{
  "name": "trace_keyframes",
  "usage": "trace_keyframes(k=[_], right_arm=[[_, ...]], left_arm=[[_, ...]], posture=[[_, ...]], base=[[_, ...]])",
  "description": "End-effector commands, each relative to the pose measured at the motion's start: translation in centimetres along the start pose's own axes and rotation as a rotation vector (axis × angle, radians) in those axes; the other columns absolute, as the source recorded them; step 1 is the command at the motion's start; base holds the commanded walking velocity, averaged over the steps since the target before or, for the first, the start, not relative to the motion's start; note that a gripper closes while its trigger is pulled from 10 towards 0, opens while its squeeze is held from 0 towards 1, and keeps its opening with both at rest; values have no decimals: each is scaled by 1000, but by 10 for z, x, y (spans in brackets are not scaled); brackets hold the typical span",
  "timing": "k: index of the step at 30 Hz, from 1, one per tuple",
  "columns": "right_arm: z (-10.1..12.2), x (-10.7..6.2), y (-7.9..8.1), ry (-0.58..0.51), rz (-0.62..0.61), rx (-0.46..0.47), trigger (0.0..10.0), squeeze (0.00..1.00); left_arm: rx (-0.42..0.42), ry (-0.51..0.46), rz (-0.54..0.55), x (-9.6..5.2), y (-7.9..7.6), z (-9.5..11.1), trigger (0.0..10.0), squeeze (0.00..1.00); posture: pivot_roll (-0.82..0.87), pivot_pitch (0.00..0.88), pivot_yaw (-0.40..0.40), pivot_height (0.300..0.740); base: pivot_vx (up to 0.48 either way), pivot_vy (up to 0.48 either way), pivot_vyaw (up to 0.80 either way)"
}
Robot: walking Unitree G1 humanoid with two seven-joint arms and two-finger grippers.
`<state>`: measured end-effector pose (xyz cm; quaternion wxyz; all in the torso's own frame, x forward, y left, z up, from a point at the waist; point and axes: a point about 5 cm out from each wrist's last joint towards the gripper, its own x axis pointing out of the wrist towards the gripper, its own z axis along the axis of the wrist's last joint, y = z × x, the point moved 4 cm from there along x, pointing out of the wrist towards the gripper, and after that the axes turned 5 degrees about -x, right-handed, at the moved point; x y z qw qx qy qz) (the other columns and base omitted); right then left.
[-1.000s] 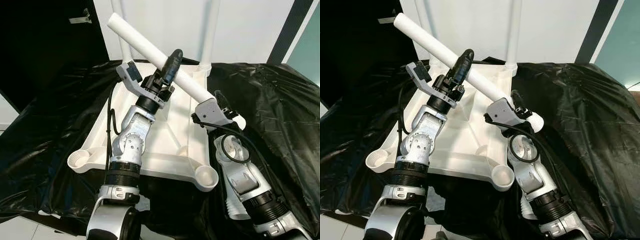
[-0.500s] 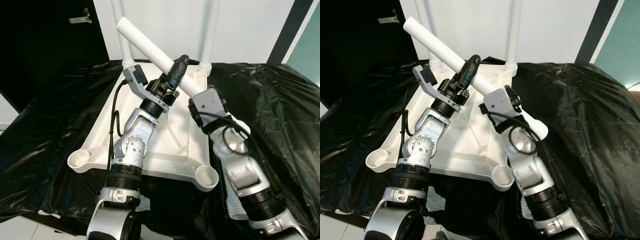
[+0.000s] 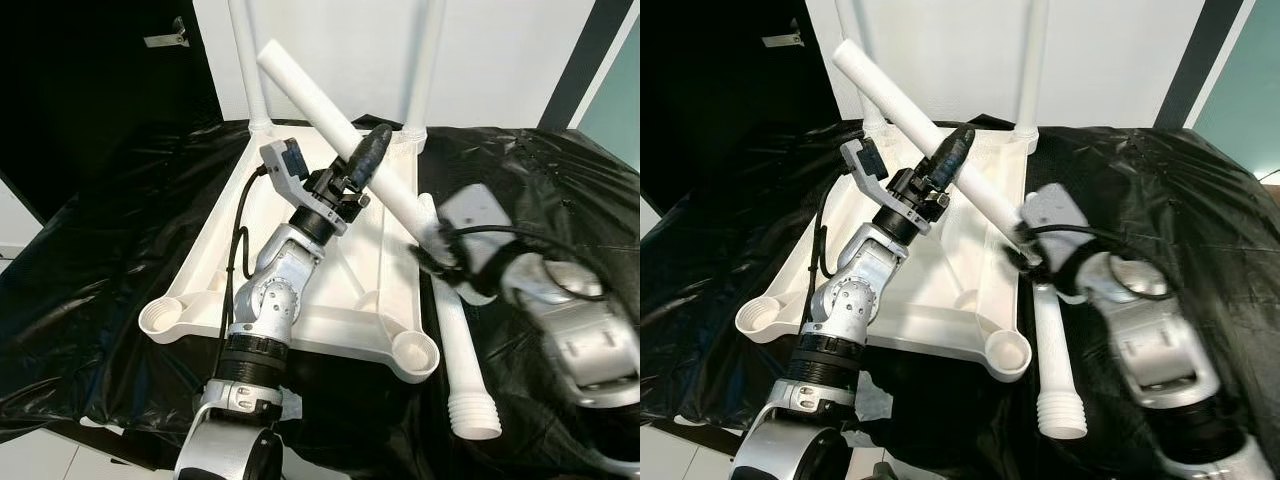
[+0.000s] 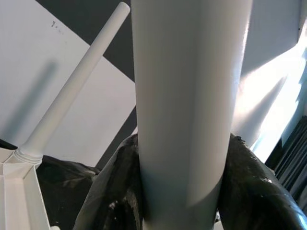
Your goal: Building children table
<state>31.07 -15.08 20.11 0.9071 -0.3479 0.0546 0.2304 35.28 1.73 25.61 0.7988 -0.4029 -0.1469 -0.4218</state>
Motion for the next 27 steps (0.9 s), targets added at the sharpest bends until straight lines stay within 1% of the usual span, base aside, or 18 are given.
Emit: trace_keyframes(k=[1, 3, 4, 5, 6, 11, 18, 19, 20, 21, 22, 23, 24, 27], right_arm=[[-3, -3, 1, 15, 15, 14, 10000, 0], [-7, -4, 2, 36, 20, 8, 9922, 0], [-9, -4, 3, 49, 24, 3, 7765, 0], [-8, -5, 7, 53, 45, 14, 4902, 0], [-8, -3, 10, 48, 56, 20, 0, 0], [-9, 0, 15, 41, 80, 30, 0, 0], [-7, 3, 12, 32, 71, 48, 0, 0], [-7, 3, 11, 29, 67, 54, 0, 0], [-7, 3, 10, 30, 61, 61, 0, 0], [-7, 3, 10, 30, 61, 61, 0, 0], [-7, 3, 9, 30, 53, 67, 0, 0], [-7, 3, 9, 30, 53, 67, 0, 0], [-8, 3, 8, 30, 44, 72, 0, 0], [-10, 6, 7, 34, 18, 68, 0, 0]], left_arm=[[9, -6, -138, 3, -17, 1, 0, 0], [10, -5, -139, 3, -17, 1, 0, 0], [11, -4, -140, 4, -17, 1, 0, 0], [13, -4, -141, 4, -17, 1, 0, 0], [14, -5, -142, 4, -17, 2, 0, 0], [16, -7, -144, 5, -17, 2, 0, 0], [19, -11, -149, 4, -18, 4, 0, 4], [17, -11, -155, 4, -19, 4, 0, 67], [13, -11, -161, 3, -19, 5, 0, 404], [13, -11, -161, 3, -19, 5, 0, 404], [9, -12, -167, 2, -20, 5, 0, 447], [9, -12, -167, 2, -20, 5, 0, 447], [7, -13, -172, 2, -21, 5, 0, 518], [-7, -11, -194, 2, -24, 4, 0, 529]], posture=[[-83, 0, 26, 740], [-80, 0, 27, 740], [-80, 0, 28, 740], [-80, 0, 29, 740], [-79, 0, 29, 740], [-73, 0, 28, 740], [-66, 0, 27, 740], [-65, 0, 27, 740], [-64, 0, 26, 740], [-64, 0, 26, 740], [-64, 0, 26, 740], [-64, 0, 26, 740], [-64, 0, 26, 740], [-69, 0, 29, 740]], base=[[0, 0, 0], [0, 0, 0], [0, 0, 0], [0, 0, 0], [0, 0, 0], [0, 0, 0], [0, 0, 0], [0, 0, 0], [0, 0, 0], [0, 0, 0], [0, 0, 0], [0, 0, 0], [0, 0, 0], [0, 0, 0]])
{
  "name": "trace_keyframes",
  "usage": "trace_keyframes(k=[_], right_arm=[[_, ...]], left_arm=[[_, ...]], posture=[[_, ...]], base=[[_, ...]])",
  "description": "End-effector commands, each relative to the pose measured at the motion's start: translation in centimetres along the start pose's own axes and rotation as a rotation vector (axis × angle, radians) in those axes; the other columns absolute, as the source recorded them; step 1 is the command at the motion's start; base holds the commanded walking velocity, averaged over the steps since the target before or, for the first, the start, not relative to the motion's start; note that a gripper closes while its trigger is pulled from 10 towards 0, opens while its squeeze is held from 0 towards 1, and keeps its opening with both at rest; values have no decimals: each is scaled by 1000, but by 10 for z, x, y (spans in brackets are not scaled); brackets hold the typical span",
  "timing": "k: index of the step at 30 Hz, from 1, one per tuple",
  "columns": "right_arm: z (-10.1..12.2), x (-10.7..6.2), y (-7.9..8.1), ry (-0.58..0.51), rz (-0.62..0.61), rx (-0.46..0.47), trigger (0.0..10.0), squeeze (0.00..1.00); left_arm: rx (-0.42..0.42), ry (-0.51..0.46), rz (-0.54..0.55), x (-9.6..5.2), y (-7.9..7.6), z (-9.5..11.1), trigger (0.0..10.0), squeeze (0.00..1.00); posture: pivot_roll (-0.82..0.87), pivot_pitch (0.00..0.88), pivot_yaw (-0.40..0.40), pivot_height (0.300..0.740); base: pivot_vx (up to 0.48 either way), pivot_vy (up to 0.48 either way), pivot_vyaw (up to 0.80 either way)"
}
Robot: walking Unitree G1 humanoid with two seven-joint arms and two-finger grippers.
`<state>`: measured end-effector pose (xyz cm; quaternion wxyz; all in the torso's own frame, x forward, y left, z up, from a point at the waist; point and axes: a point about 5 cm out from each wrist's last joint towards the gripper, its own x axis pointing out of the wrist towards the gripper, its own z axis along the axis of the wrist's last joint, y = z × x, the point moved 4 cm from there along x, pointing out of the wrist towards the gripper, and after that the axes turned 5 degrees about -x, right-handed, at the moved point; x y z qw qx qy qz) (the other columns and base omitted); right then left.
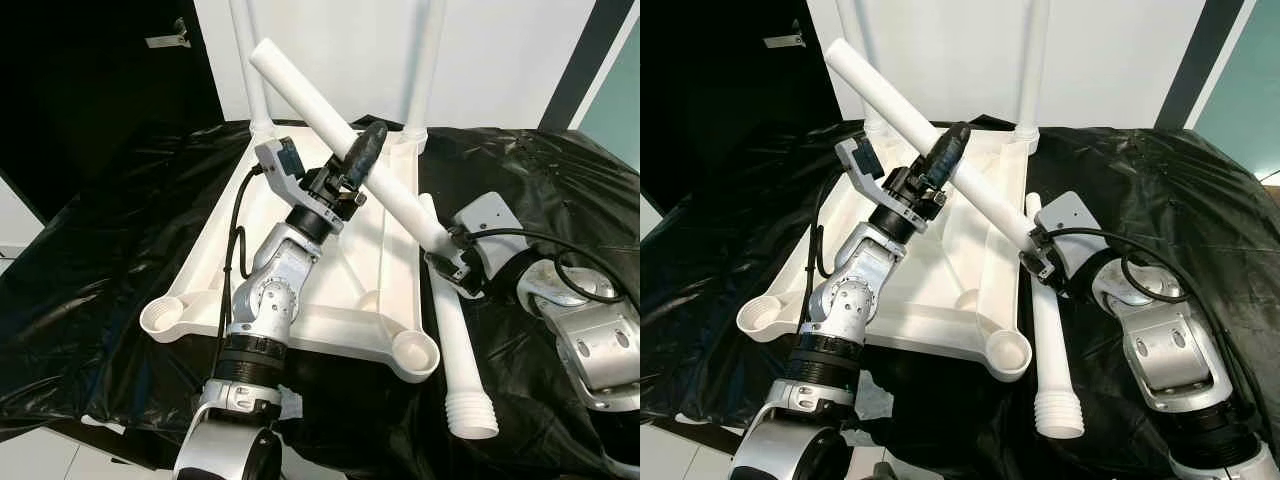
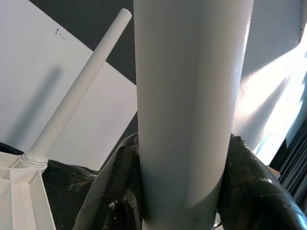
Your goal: Building children table
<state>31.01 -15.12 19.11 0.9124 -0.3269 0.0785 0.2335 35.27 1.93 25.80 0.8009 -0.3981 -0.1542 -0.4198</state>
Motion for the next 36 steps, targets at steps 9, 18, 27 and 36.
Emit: trace_keyframes(k=[9, 18, 27, 36], right_arm=[[-4, 12, -7, 10, -91, -6, 10000, 1000], [-10, 17, 3, 32, -28, -9, 0, 0], [-4, 17, -3, 5, -66, 1, 0, 0], [0, 21, -20, 0, -316, 68, 0, 0]], left_arm=[[-26, 1, -196, 3, -24, 0, 0, 482], [-19, -2, -192, 3, -24, 1, 0, 478], [13, 10, -155, 2, -20, 1, 10000, 1000], [-41, 111, -324, -12, -40, 0, 10000, 0]], posture=[[-71, 0, 30, 740], [-61, 0, 21, 740], [-56, 0, 19, 740], [-59, 0, 24, 740]], base=[[0, 0, 0], [0, 0, 0], [0, 0, 0], [0, 0, 0]])
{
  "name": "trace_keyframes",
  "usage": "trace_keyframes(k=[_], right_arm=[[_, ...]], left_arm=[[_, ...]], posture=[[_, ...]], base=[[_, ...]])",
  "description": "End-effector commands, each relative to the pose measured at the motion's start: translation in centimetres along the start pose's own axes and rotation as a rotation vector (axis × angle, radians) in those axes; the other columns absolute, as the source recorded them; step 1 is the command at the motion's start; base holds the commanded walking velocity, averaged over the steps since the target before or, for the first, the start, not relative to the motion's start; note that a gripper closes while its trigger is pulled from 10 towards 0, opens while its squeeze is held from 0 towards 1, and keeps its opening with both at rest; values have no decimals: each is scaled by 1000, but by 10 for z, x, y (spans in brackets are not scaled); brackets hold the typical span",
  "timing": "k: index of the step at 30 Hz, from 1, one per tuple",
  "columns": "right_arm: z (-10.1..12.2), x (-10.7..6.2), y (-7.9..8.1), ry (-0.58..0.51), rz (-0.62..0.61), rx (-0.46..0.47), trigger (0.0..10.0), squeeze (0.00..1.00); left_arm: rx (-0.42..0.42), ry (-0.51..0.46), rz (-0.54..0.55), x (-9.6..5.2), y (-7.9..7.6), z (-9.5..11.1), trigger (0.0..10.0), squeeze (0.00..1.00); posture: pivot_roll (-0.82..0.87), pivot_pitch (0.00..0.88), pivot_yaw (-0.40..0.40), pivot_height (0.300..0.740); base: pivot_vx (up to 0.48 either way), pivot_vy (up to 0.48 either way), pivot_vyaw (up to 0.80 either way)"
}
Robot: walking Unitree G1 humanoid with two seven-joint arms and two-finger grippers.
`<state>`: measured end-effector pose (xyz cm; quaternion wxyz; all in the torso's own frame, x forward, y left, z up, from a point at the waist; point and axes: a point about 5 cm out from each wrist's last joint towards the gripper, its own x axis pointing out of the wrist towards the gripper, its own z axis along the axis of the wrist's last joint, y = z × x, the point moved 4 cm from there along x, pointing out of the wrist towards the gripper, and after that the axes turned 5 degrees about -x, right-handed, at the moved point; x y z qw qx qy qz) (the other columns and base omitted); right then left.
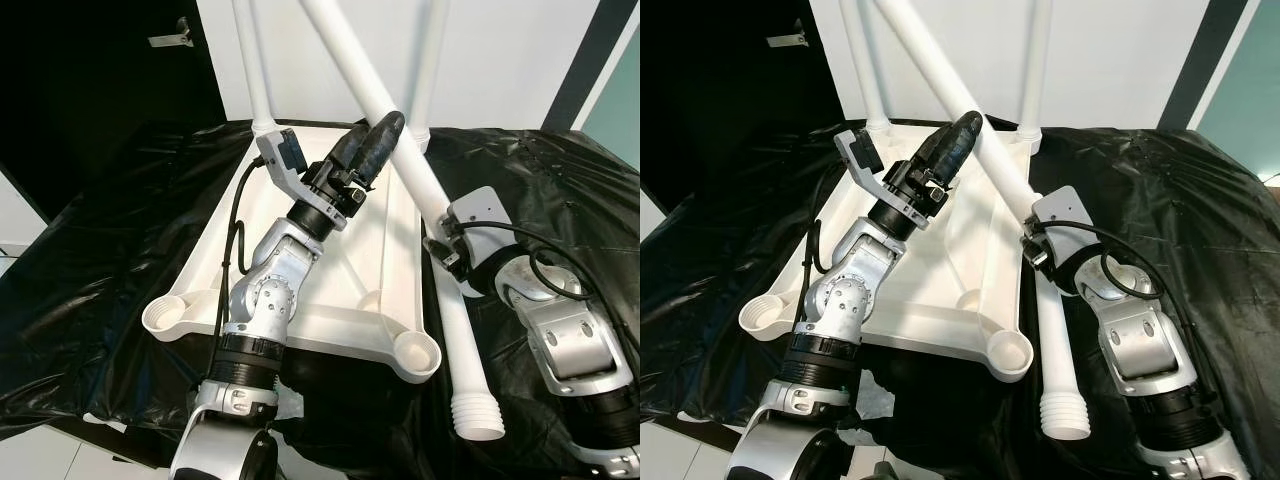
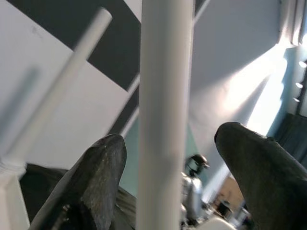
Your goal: Building children table
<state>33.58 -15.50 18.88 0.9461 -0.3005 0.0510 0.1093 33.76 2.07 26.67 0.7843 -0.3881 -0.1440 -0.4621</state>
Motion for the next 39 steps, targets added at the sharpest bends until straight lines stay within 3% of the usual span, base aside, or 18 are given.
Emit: trace_keyframes(k=[1, 5, 9, 10, 11, 14, 15, 16, 17, 18, 20, 22, 23, 25, 27, 30, 32, 39], right_arm=[[8, 1, -7, -33, -104, -8, 0, 0], [15, 1, -6, -63, -186, -27, 0, 0], [15, 1, 5, -82, -237, -30, 0, 0], [15, 1, 5, -82, -237, -30, 0, 0], [15, 0, 9, -93, -248, -24, 0, 0], [15, 0, 9, -93, -248, -24, 0, 0], [15, 0, 11, -105, -243, -16, 2039, 0], [17, 0, 11, -119, -247, -12, 10000, 0], [17, 0, 11, -119, -247, -12, 10000, 0], [19, 1, 10, -128, -252, -13, 10000, 0], [19, 1, 10, -128, -252, -13, 10000, 0], [19, 2, 7, -132, -273, -13, 10000, 0], [18, 2, 5, -131, -284, -11, 10000, 0], [18, 2, 5, -131, -284, -11, 10000, 0], [16, 2, 2, -128, -301, -5, 10000, 0], [16, 1, 2, -131, -302, -5, 10000, 0], [17, 1, 3, -138, -301, -4, 10000, 0], [20, 1, 8, -155, -281, 13, 10000, 0]], left_arm=[[-19, 93, -278, -9, -28, -9, 10000, 0], [12, 126, -299, -16, -30, -13, 10000, 0], [157, 250, -374, -36, -29, -21, 10000, 0], [157, 250, -374, -36, -29, -21, 10000, 0], [163, 362, -443, -52, -32, -28, 10000, 0], [163, 362, -443, -52, -32, -28, 10000, 0], [146, 482, -512, -72, -36, -34, 10000, 0], [117, 614, -578, -94, -41, -41, 10000, 0], [117, 614, -578, -94, -41, -41, 10000, 0], [77, 711, -625, -113, -45, -45, 10000, 0], [77, 711, -625, -113, -45, -45, 10000, 0], [37, 825, -676, -136, -52, -54, 10000, 0], [31, 870, -694, -146, -53, -59, 10000, 0], [31, 870, -694, -146, -53, -59, 10000, 0], [50, 980, -716, -167, -51, -70, 10000, 0], [81, 1010, -702, -171, -46, -73, 10000, 0], [171, 978, -653, -162, -34, -76, 10000, 0], [351, 886, -543, -142, -8, -76, 10000, 0]], posture=[[-59, 0, 25, 740], [-63, 0, 28, 740], [-64, 0, 29, 740], [-64, 0, 29, 740], [-57, 0, 28, 740], [-57, 0, 28, 740], [-55, 0, 27, 740], [-50, 0, 25, 740], [-50, 0, 25, 740], [-48, 0, 24, 740], [-48, 0, 24, 740], [-46, 0, 21, 740], [-46, 0, 20, 740], [-46, 0, 20, 740], [-47, 0, 17, 740], [-48, 0, 16, 740], [-49, 0, 13, 740], [-50, 0, 11, 740]], base=[[0, 0, 0], [0, 0, 0], [0, 0, 0], [0, 0, 0], [0, 0, 0], [0, 0, 0], [0, 0, 0], [0, 0, 0], [0, 0, 0], [0, 0, 0], [0, 0, 0], [0, 0, 0], [0, 0, 0], [0, 0, 0], [0, 0, 0], [0, 0, 0], [0, 0, 0], [0, 0, 0]])
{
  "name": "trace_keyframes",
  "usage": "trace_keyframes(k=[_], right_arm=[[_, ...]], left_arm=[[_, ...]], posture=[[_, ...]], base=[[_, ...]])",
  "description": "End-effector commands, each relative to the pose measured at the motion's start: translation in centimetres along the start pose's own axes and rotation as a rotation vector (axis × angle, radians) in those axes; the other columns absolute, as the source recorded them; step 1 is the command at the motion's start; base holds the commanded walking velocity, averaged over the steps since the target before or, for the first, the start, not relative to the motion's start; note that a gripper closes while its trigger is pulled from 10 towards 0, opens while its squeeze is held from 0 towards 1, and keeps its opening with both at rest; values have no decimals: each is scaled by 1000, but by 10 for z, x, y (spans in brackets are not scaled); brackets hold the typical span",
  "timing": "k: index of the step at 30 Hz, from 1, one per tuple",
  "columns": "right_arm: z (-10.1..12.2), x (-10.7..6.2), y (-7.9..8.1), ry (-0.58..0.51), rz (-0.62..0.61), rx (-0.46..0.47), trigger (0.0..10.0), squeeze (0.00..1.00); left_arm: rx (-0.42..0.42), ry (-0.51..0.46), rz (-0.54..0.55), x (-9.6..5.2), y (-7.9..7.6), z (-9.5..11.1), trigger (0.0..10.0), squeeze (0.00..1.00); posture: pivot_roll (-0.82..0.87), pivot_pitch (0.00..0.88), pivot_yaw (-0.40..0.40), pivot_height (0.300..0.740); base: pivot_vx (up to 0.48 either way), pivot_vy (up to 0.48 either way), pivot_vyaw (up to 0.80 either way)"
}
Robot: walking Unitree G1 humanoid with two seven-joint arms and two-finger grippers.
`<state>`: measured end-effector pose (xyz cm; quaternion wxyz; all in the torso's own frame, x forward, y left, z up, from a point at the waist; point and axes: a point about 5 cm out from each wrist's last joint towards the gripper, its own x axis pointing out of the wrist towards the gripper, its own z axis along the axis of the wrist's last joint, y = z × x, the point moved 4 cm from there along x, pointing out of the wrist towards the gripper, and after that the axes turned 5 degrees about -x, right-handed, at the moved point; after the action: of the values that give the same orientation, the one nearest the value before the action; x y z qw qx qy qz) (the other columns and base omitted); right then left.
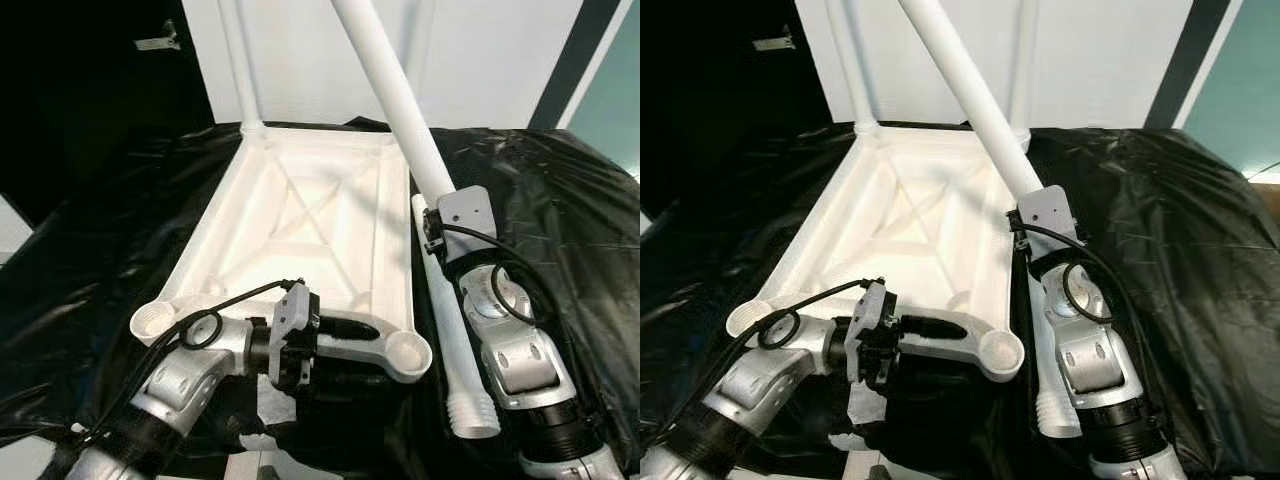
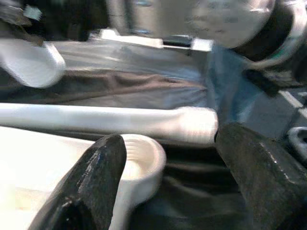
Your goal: Building children table
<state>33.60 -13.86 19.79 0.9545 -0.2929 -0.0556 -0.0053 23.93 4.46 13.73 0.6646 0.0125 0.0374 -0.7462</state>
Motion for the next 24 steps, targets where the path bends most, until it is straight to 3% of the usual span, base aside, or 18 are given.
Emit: trace_keyframes(k=[1, 7, 13, 15, 23, 24], right_arm=[[3, -1, 1, -18, 4, 9, 10000, 0], [4, -1, 3, -22, 13, 18, 10000, 0], [5, 1, 1, -33, 11, 23, 10000, 0], [6, 2, 1, -35, 10, 23, 10000, 0], [11, 3, 0, -52, 5, 34, 10000, 0], [12, 3, -1, -54, 4, 36, 10000, 0]], left_arm=[[43, 11, 46, -6, 7, 2, 10000, 0], [81, 80, 89, -14, 14, -6, 10000, 0], [77, 252, 81, -31, 15, -37, 10000, 0], [78, 271, 89, -33, 17, -41, 10000, 0], [100, 452, 250, -39, 39, -72, 10000, 0], [100, 484, 272, -41, 42, -77, 9255, 0]], posture=[[-48, 0, 10, 740], [-43, 0, 7, 740], [-36, 0, 4, 740], [-36, 0, 4, 740], [-36, 0, 4, 740], [-37, 0, 6, 740]], base=[[0, 0, 0], [0, 0, 0], [0, 0, 0], [0, 0, 0], [0, 0, 0], [0, 0, 0]])
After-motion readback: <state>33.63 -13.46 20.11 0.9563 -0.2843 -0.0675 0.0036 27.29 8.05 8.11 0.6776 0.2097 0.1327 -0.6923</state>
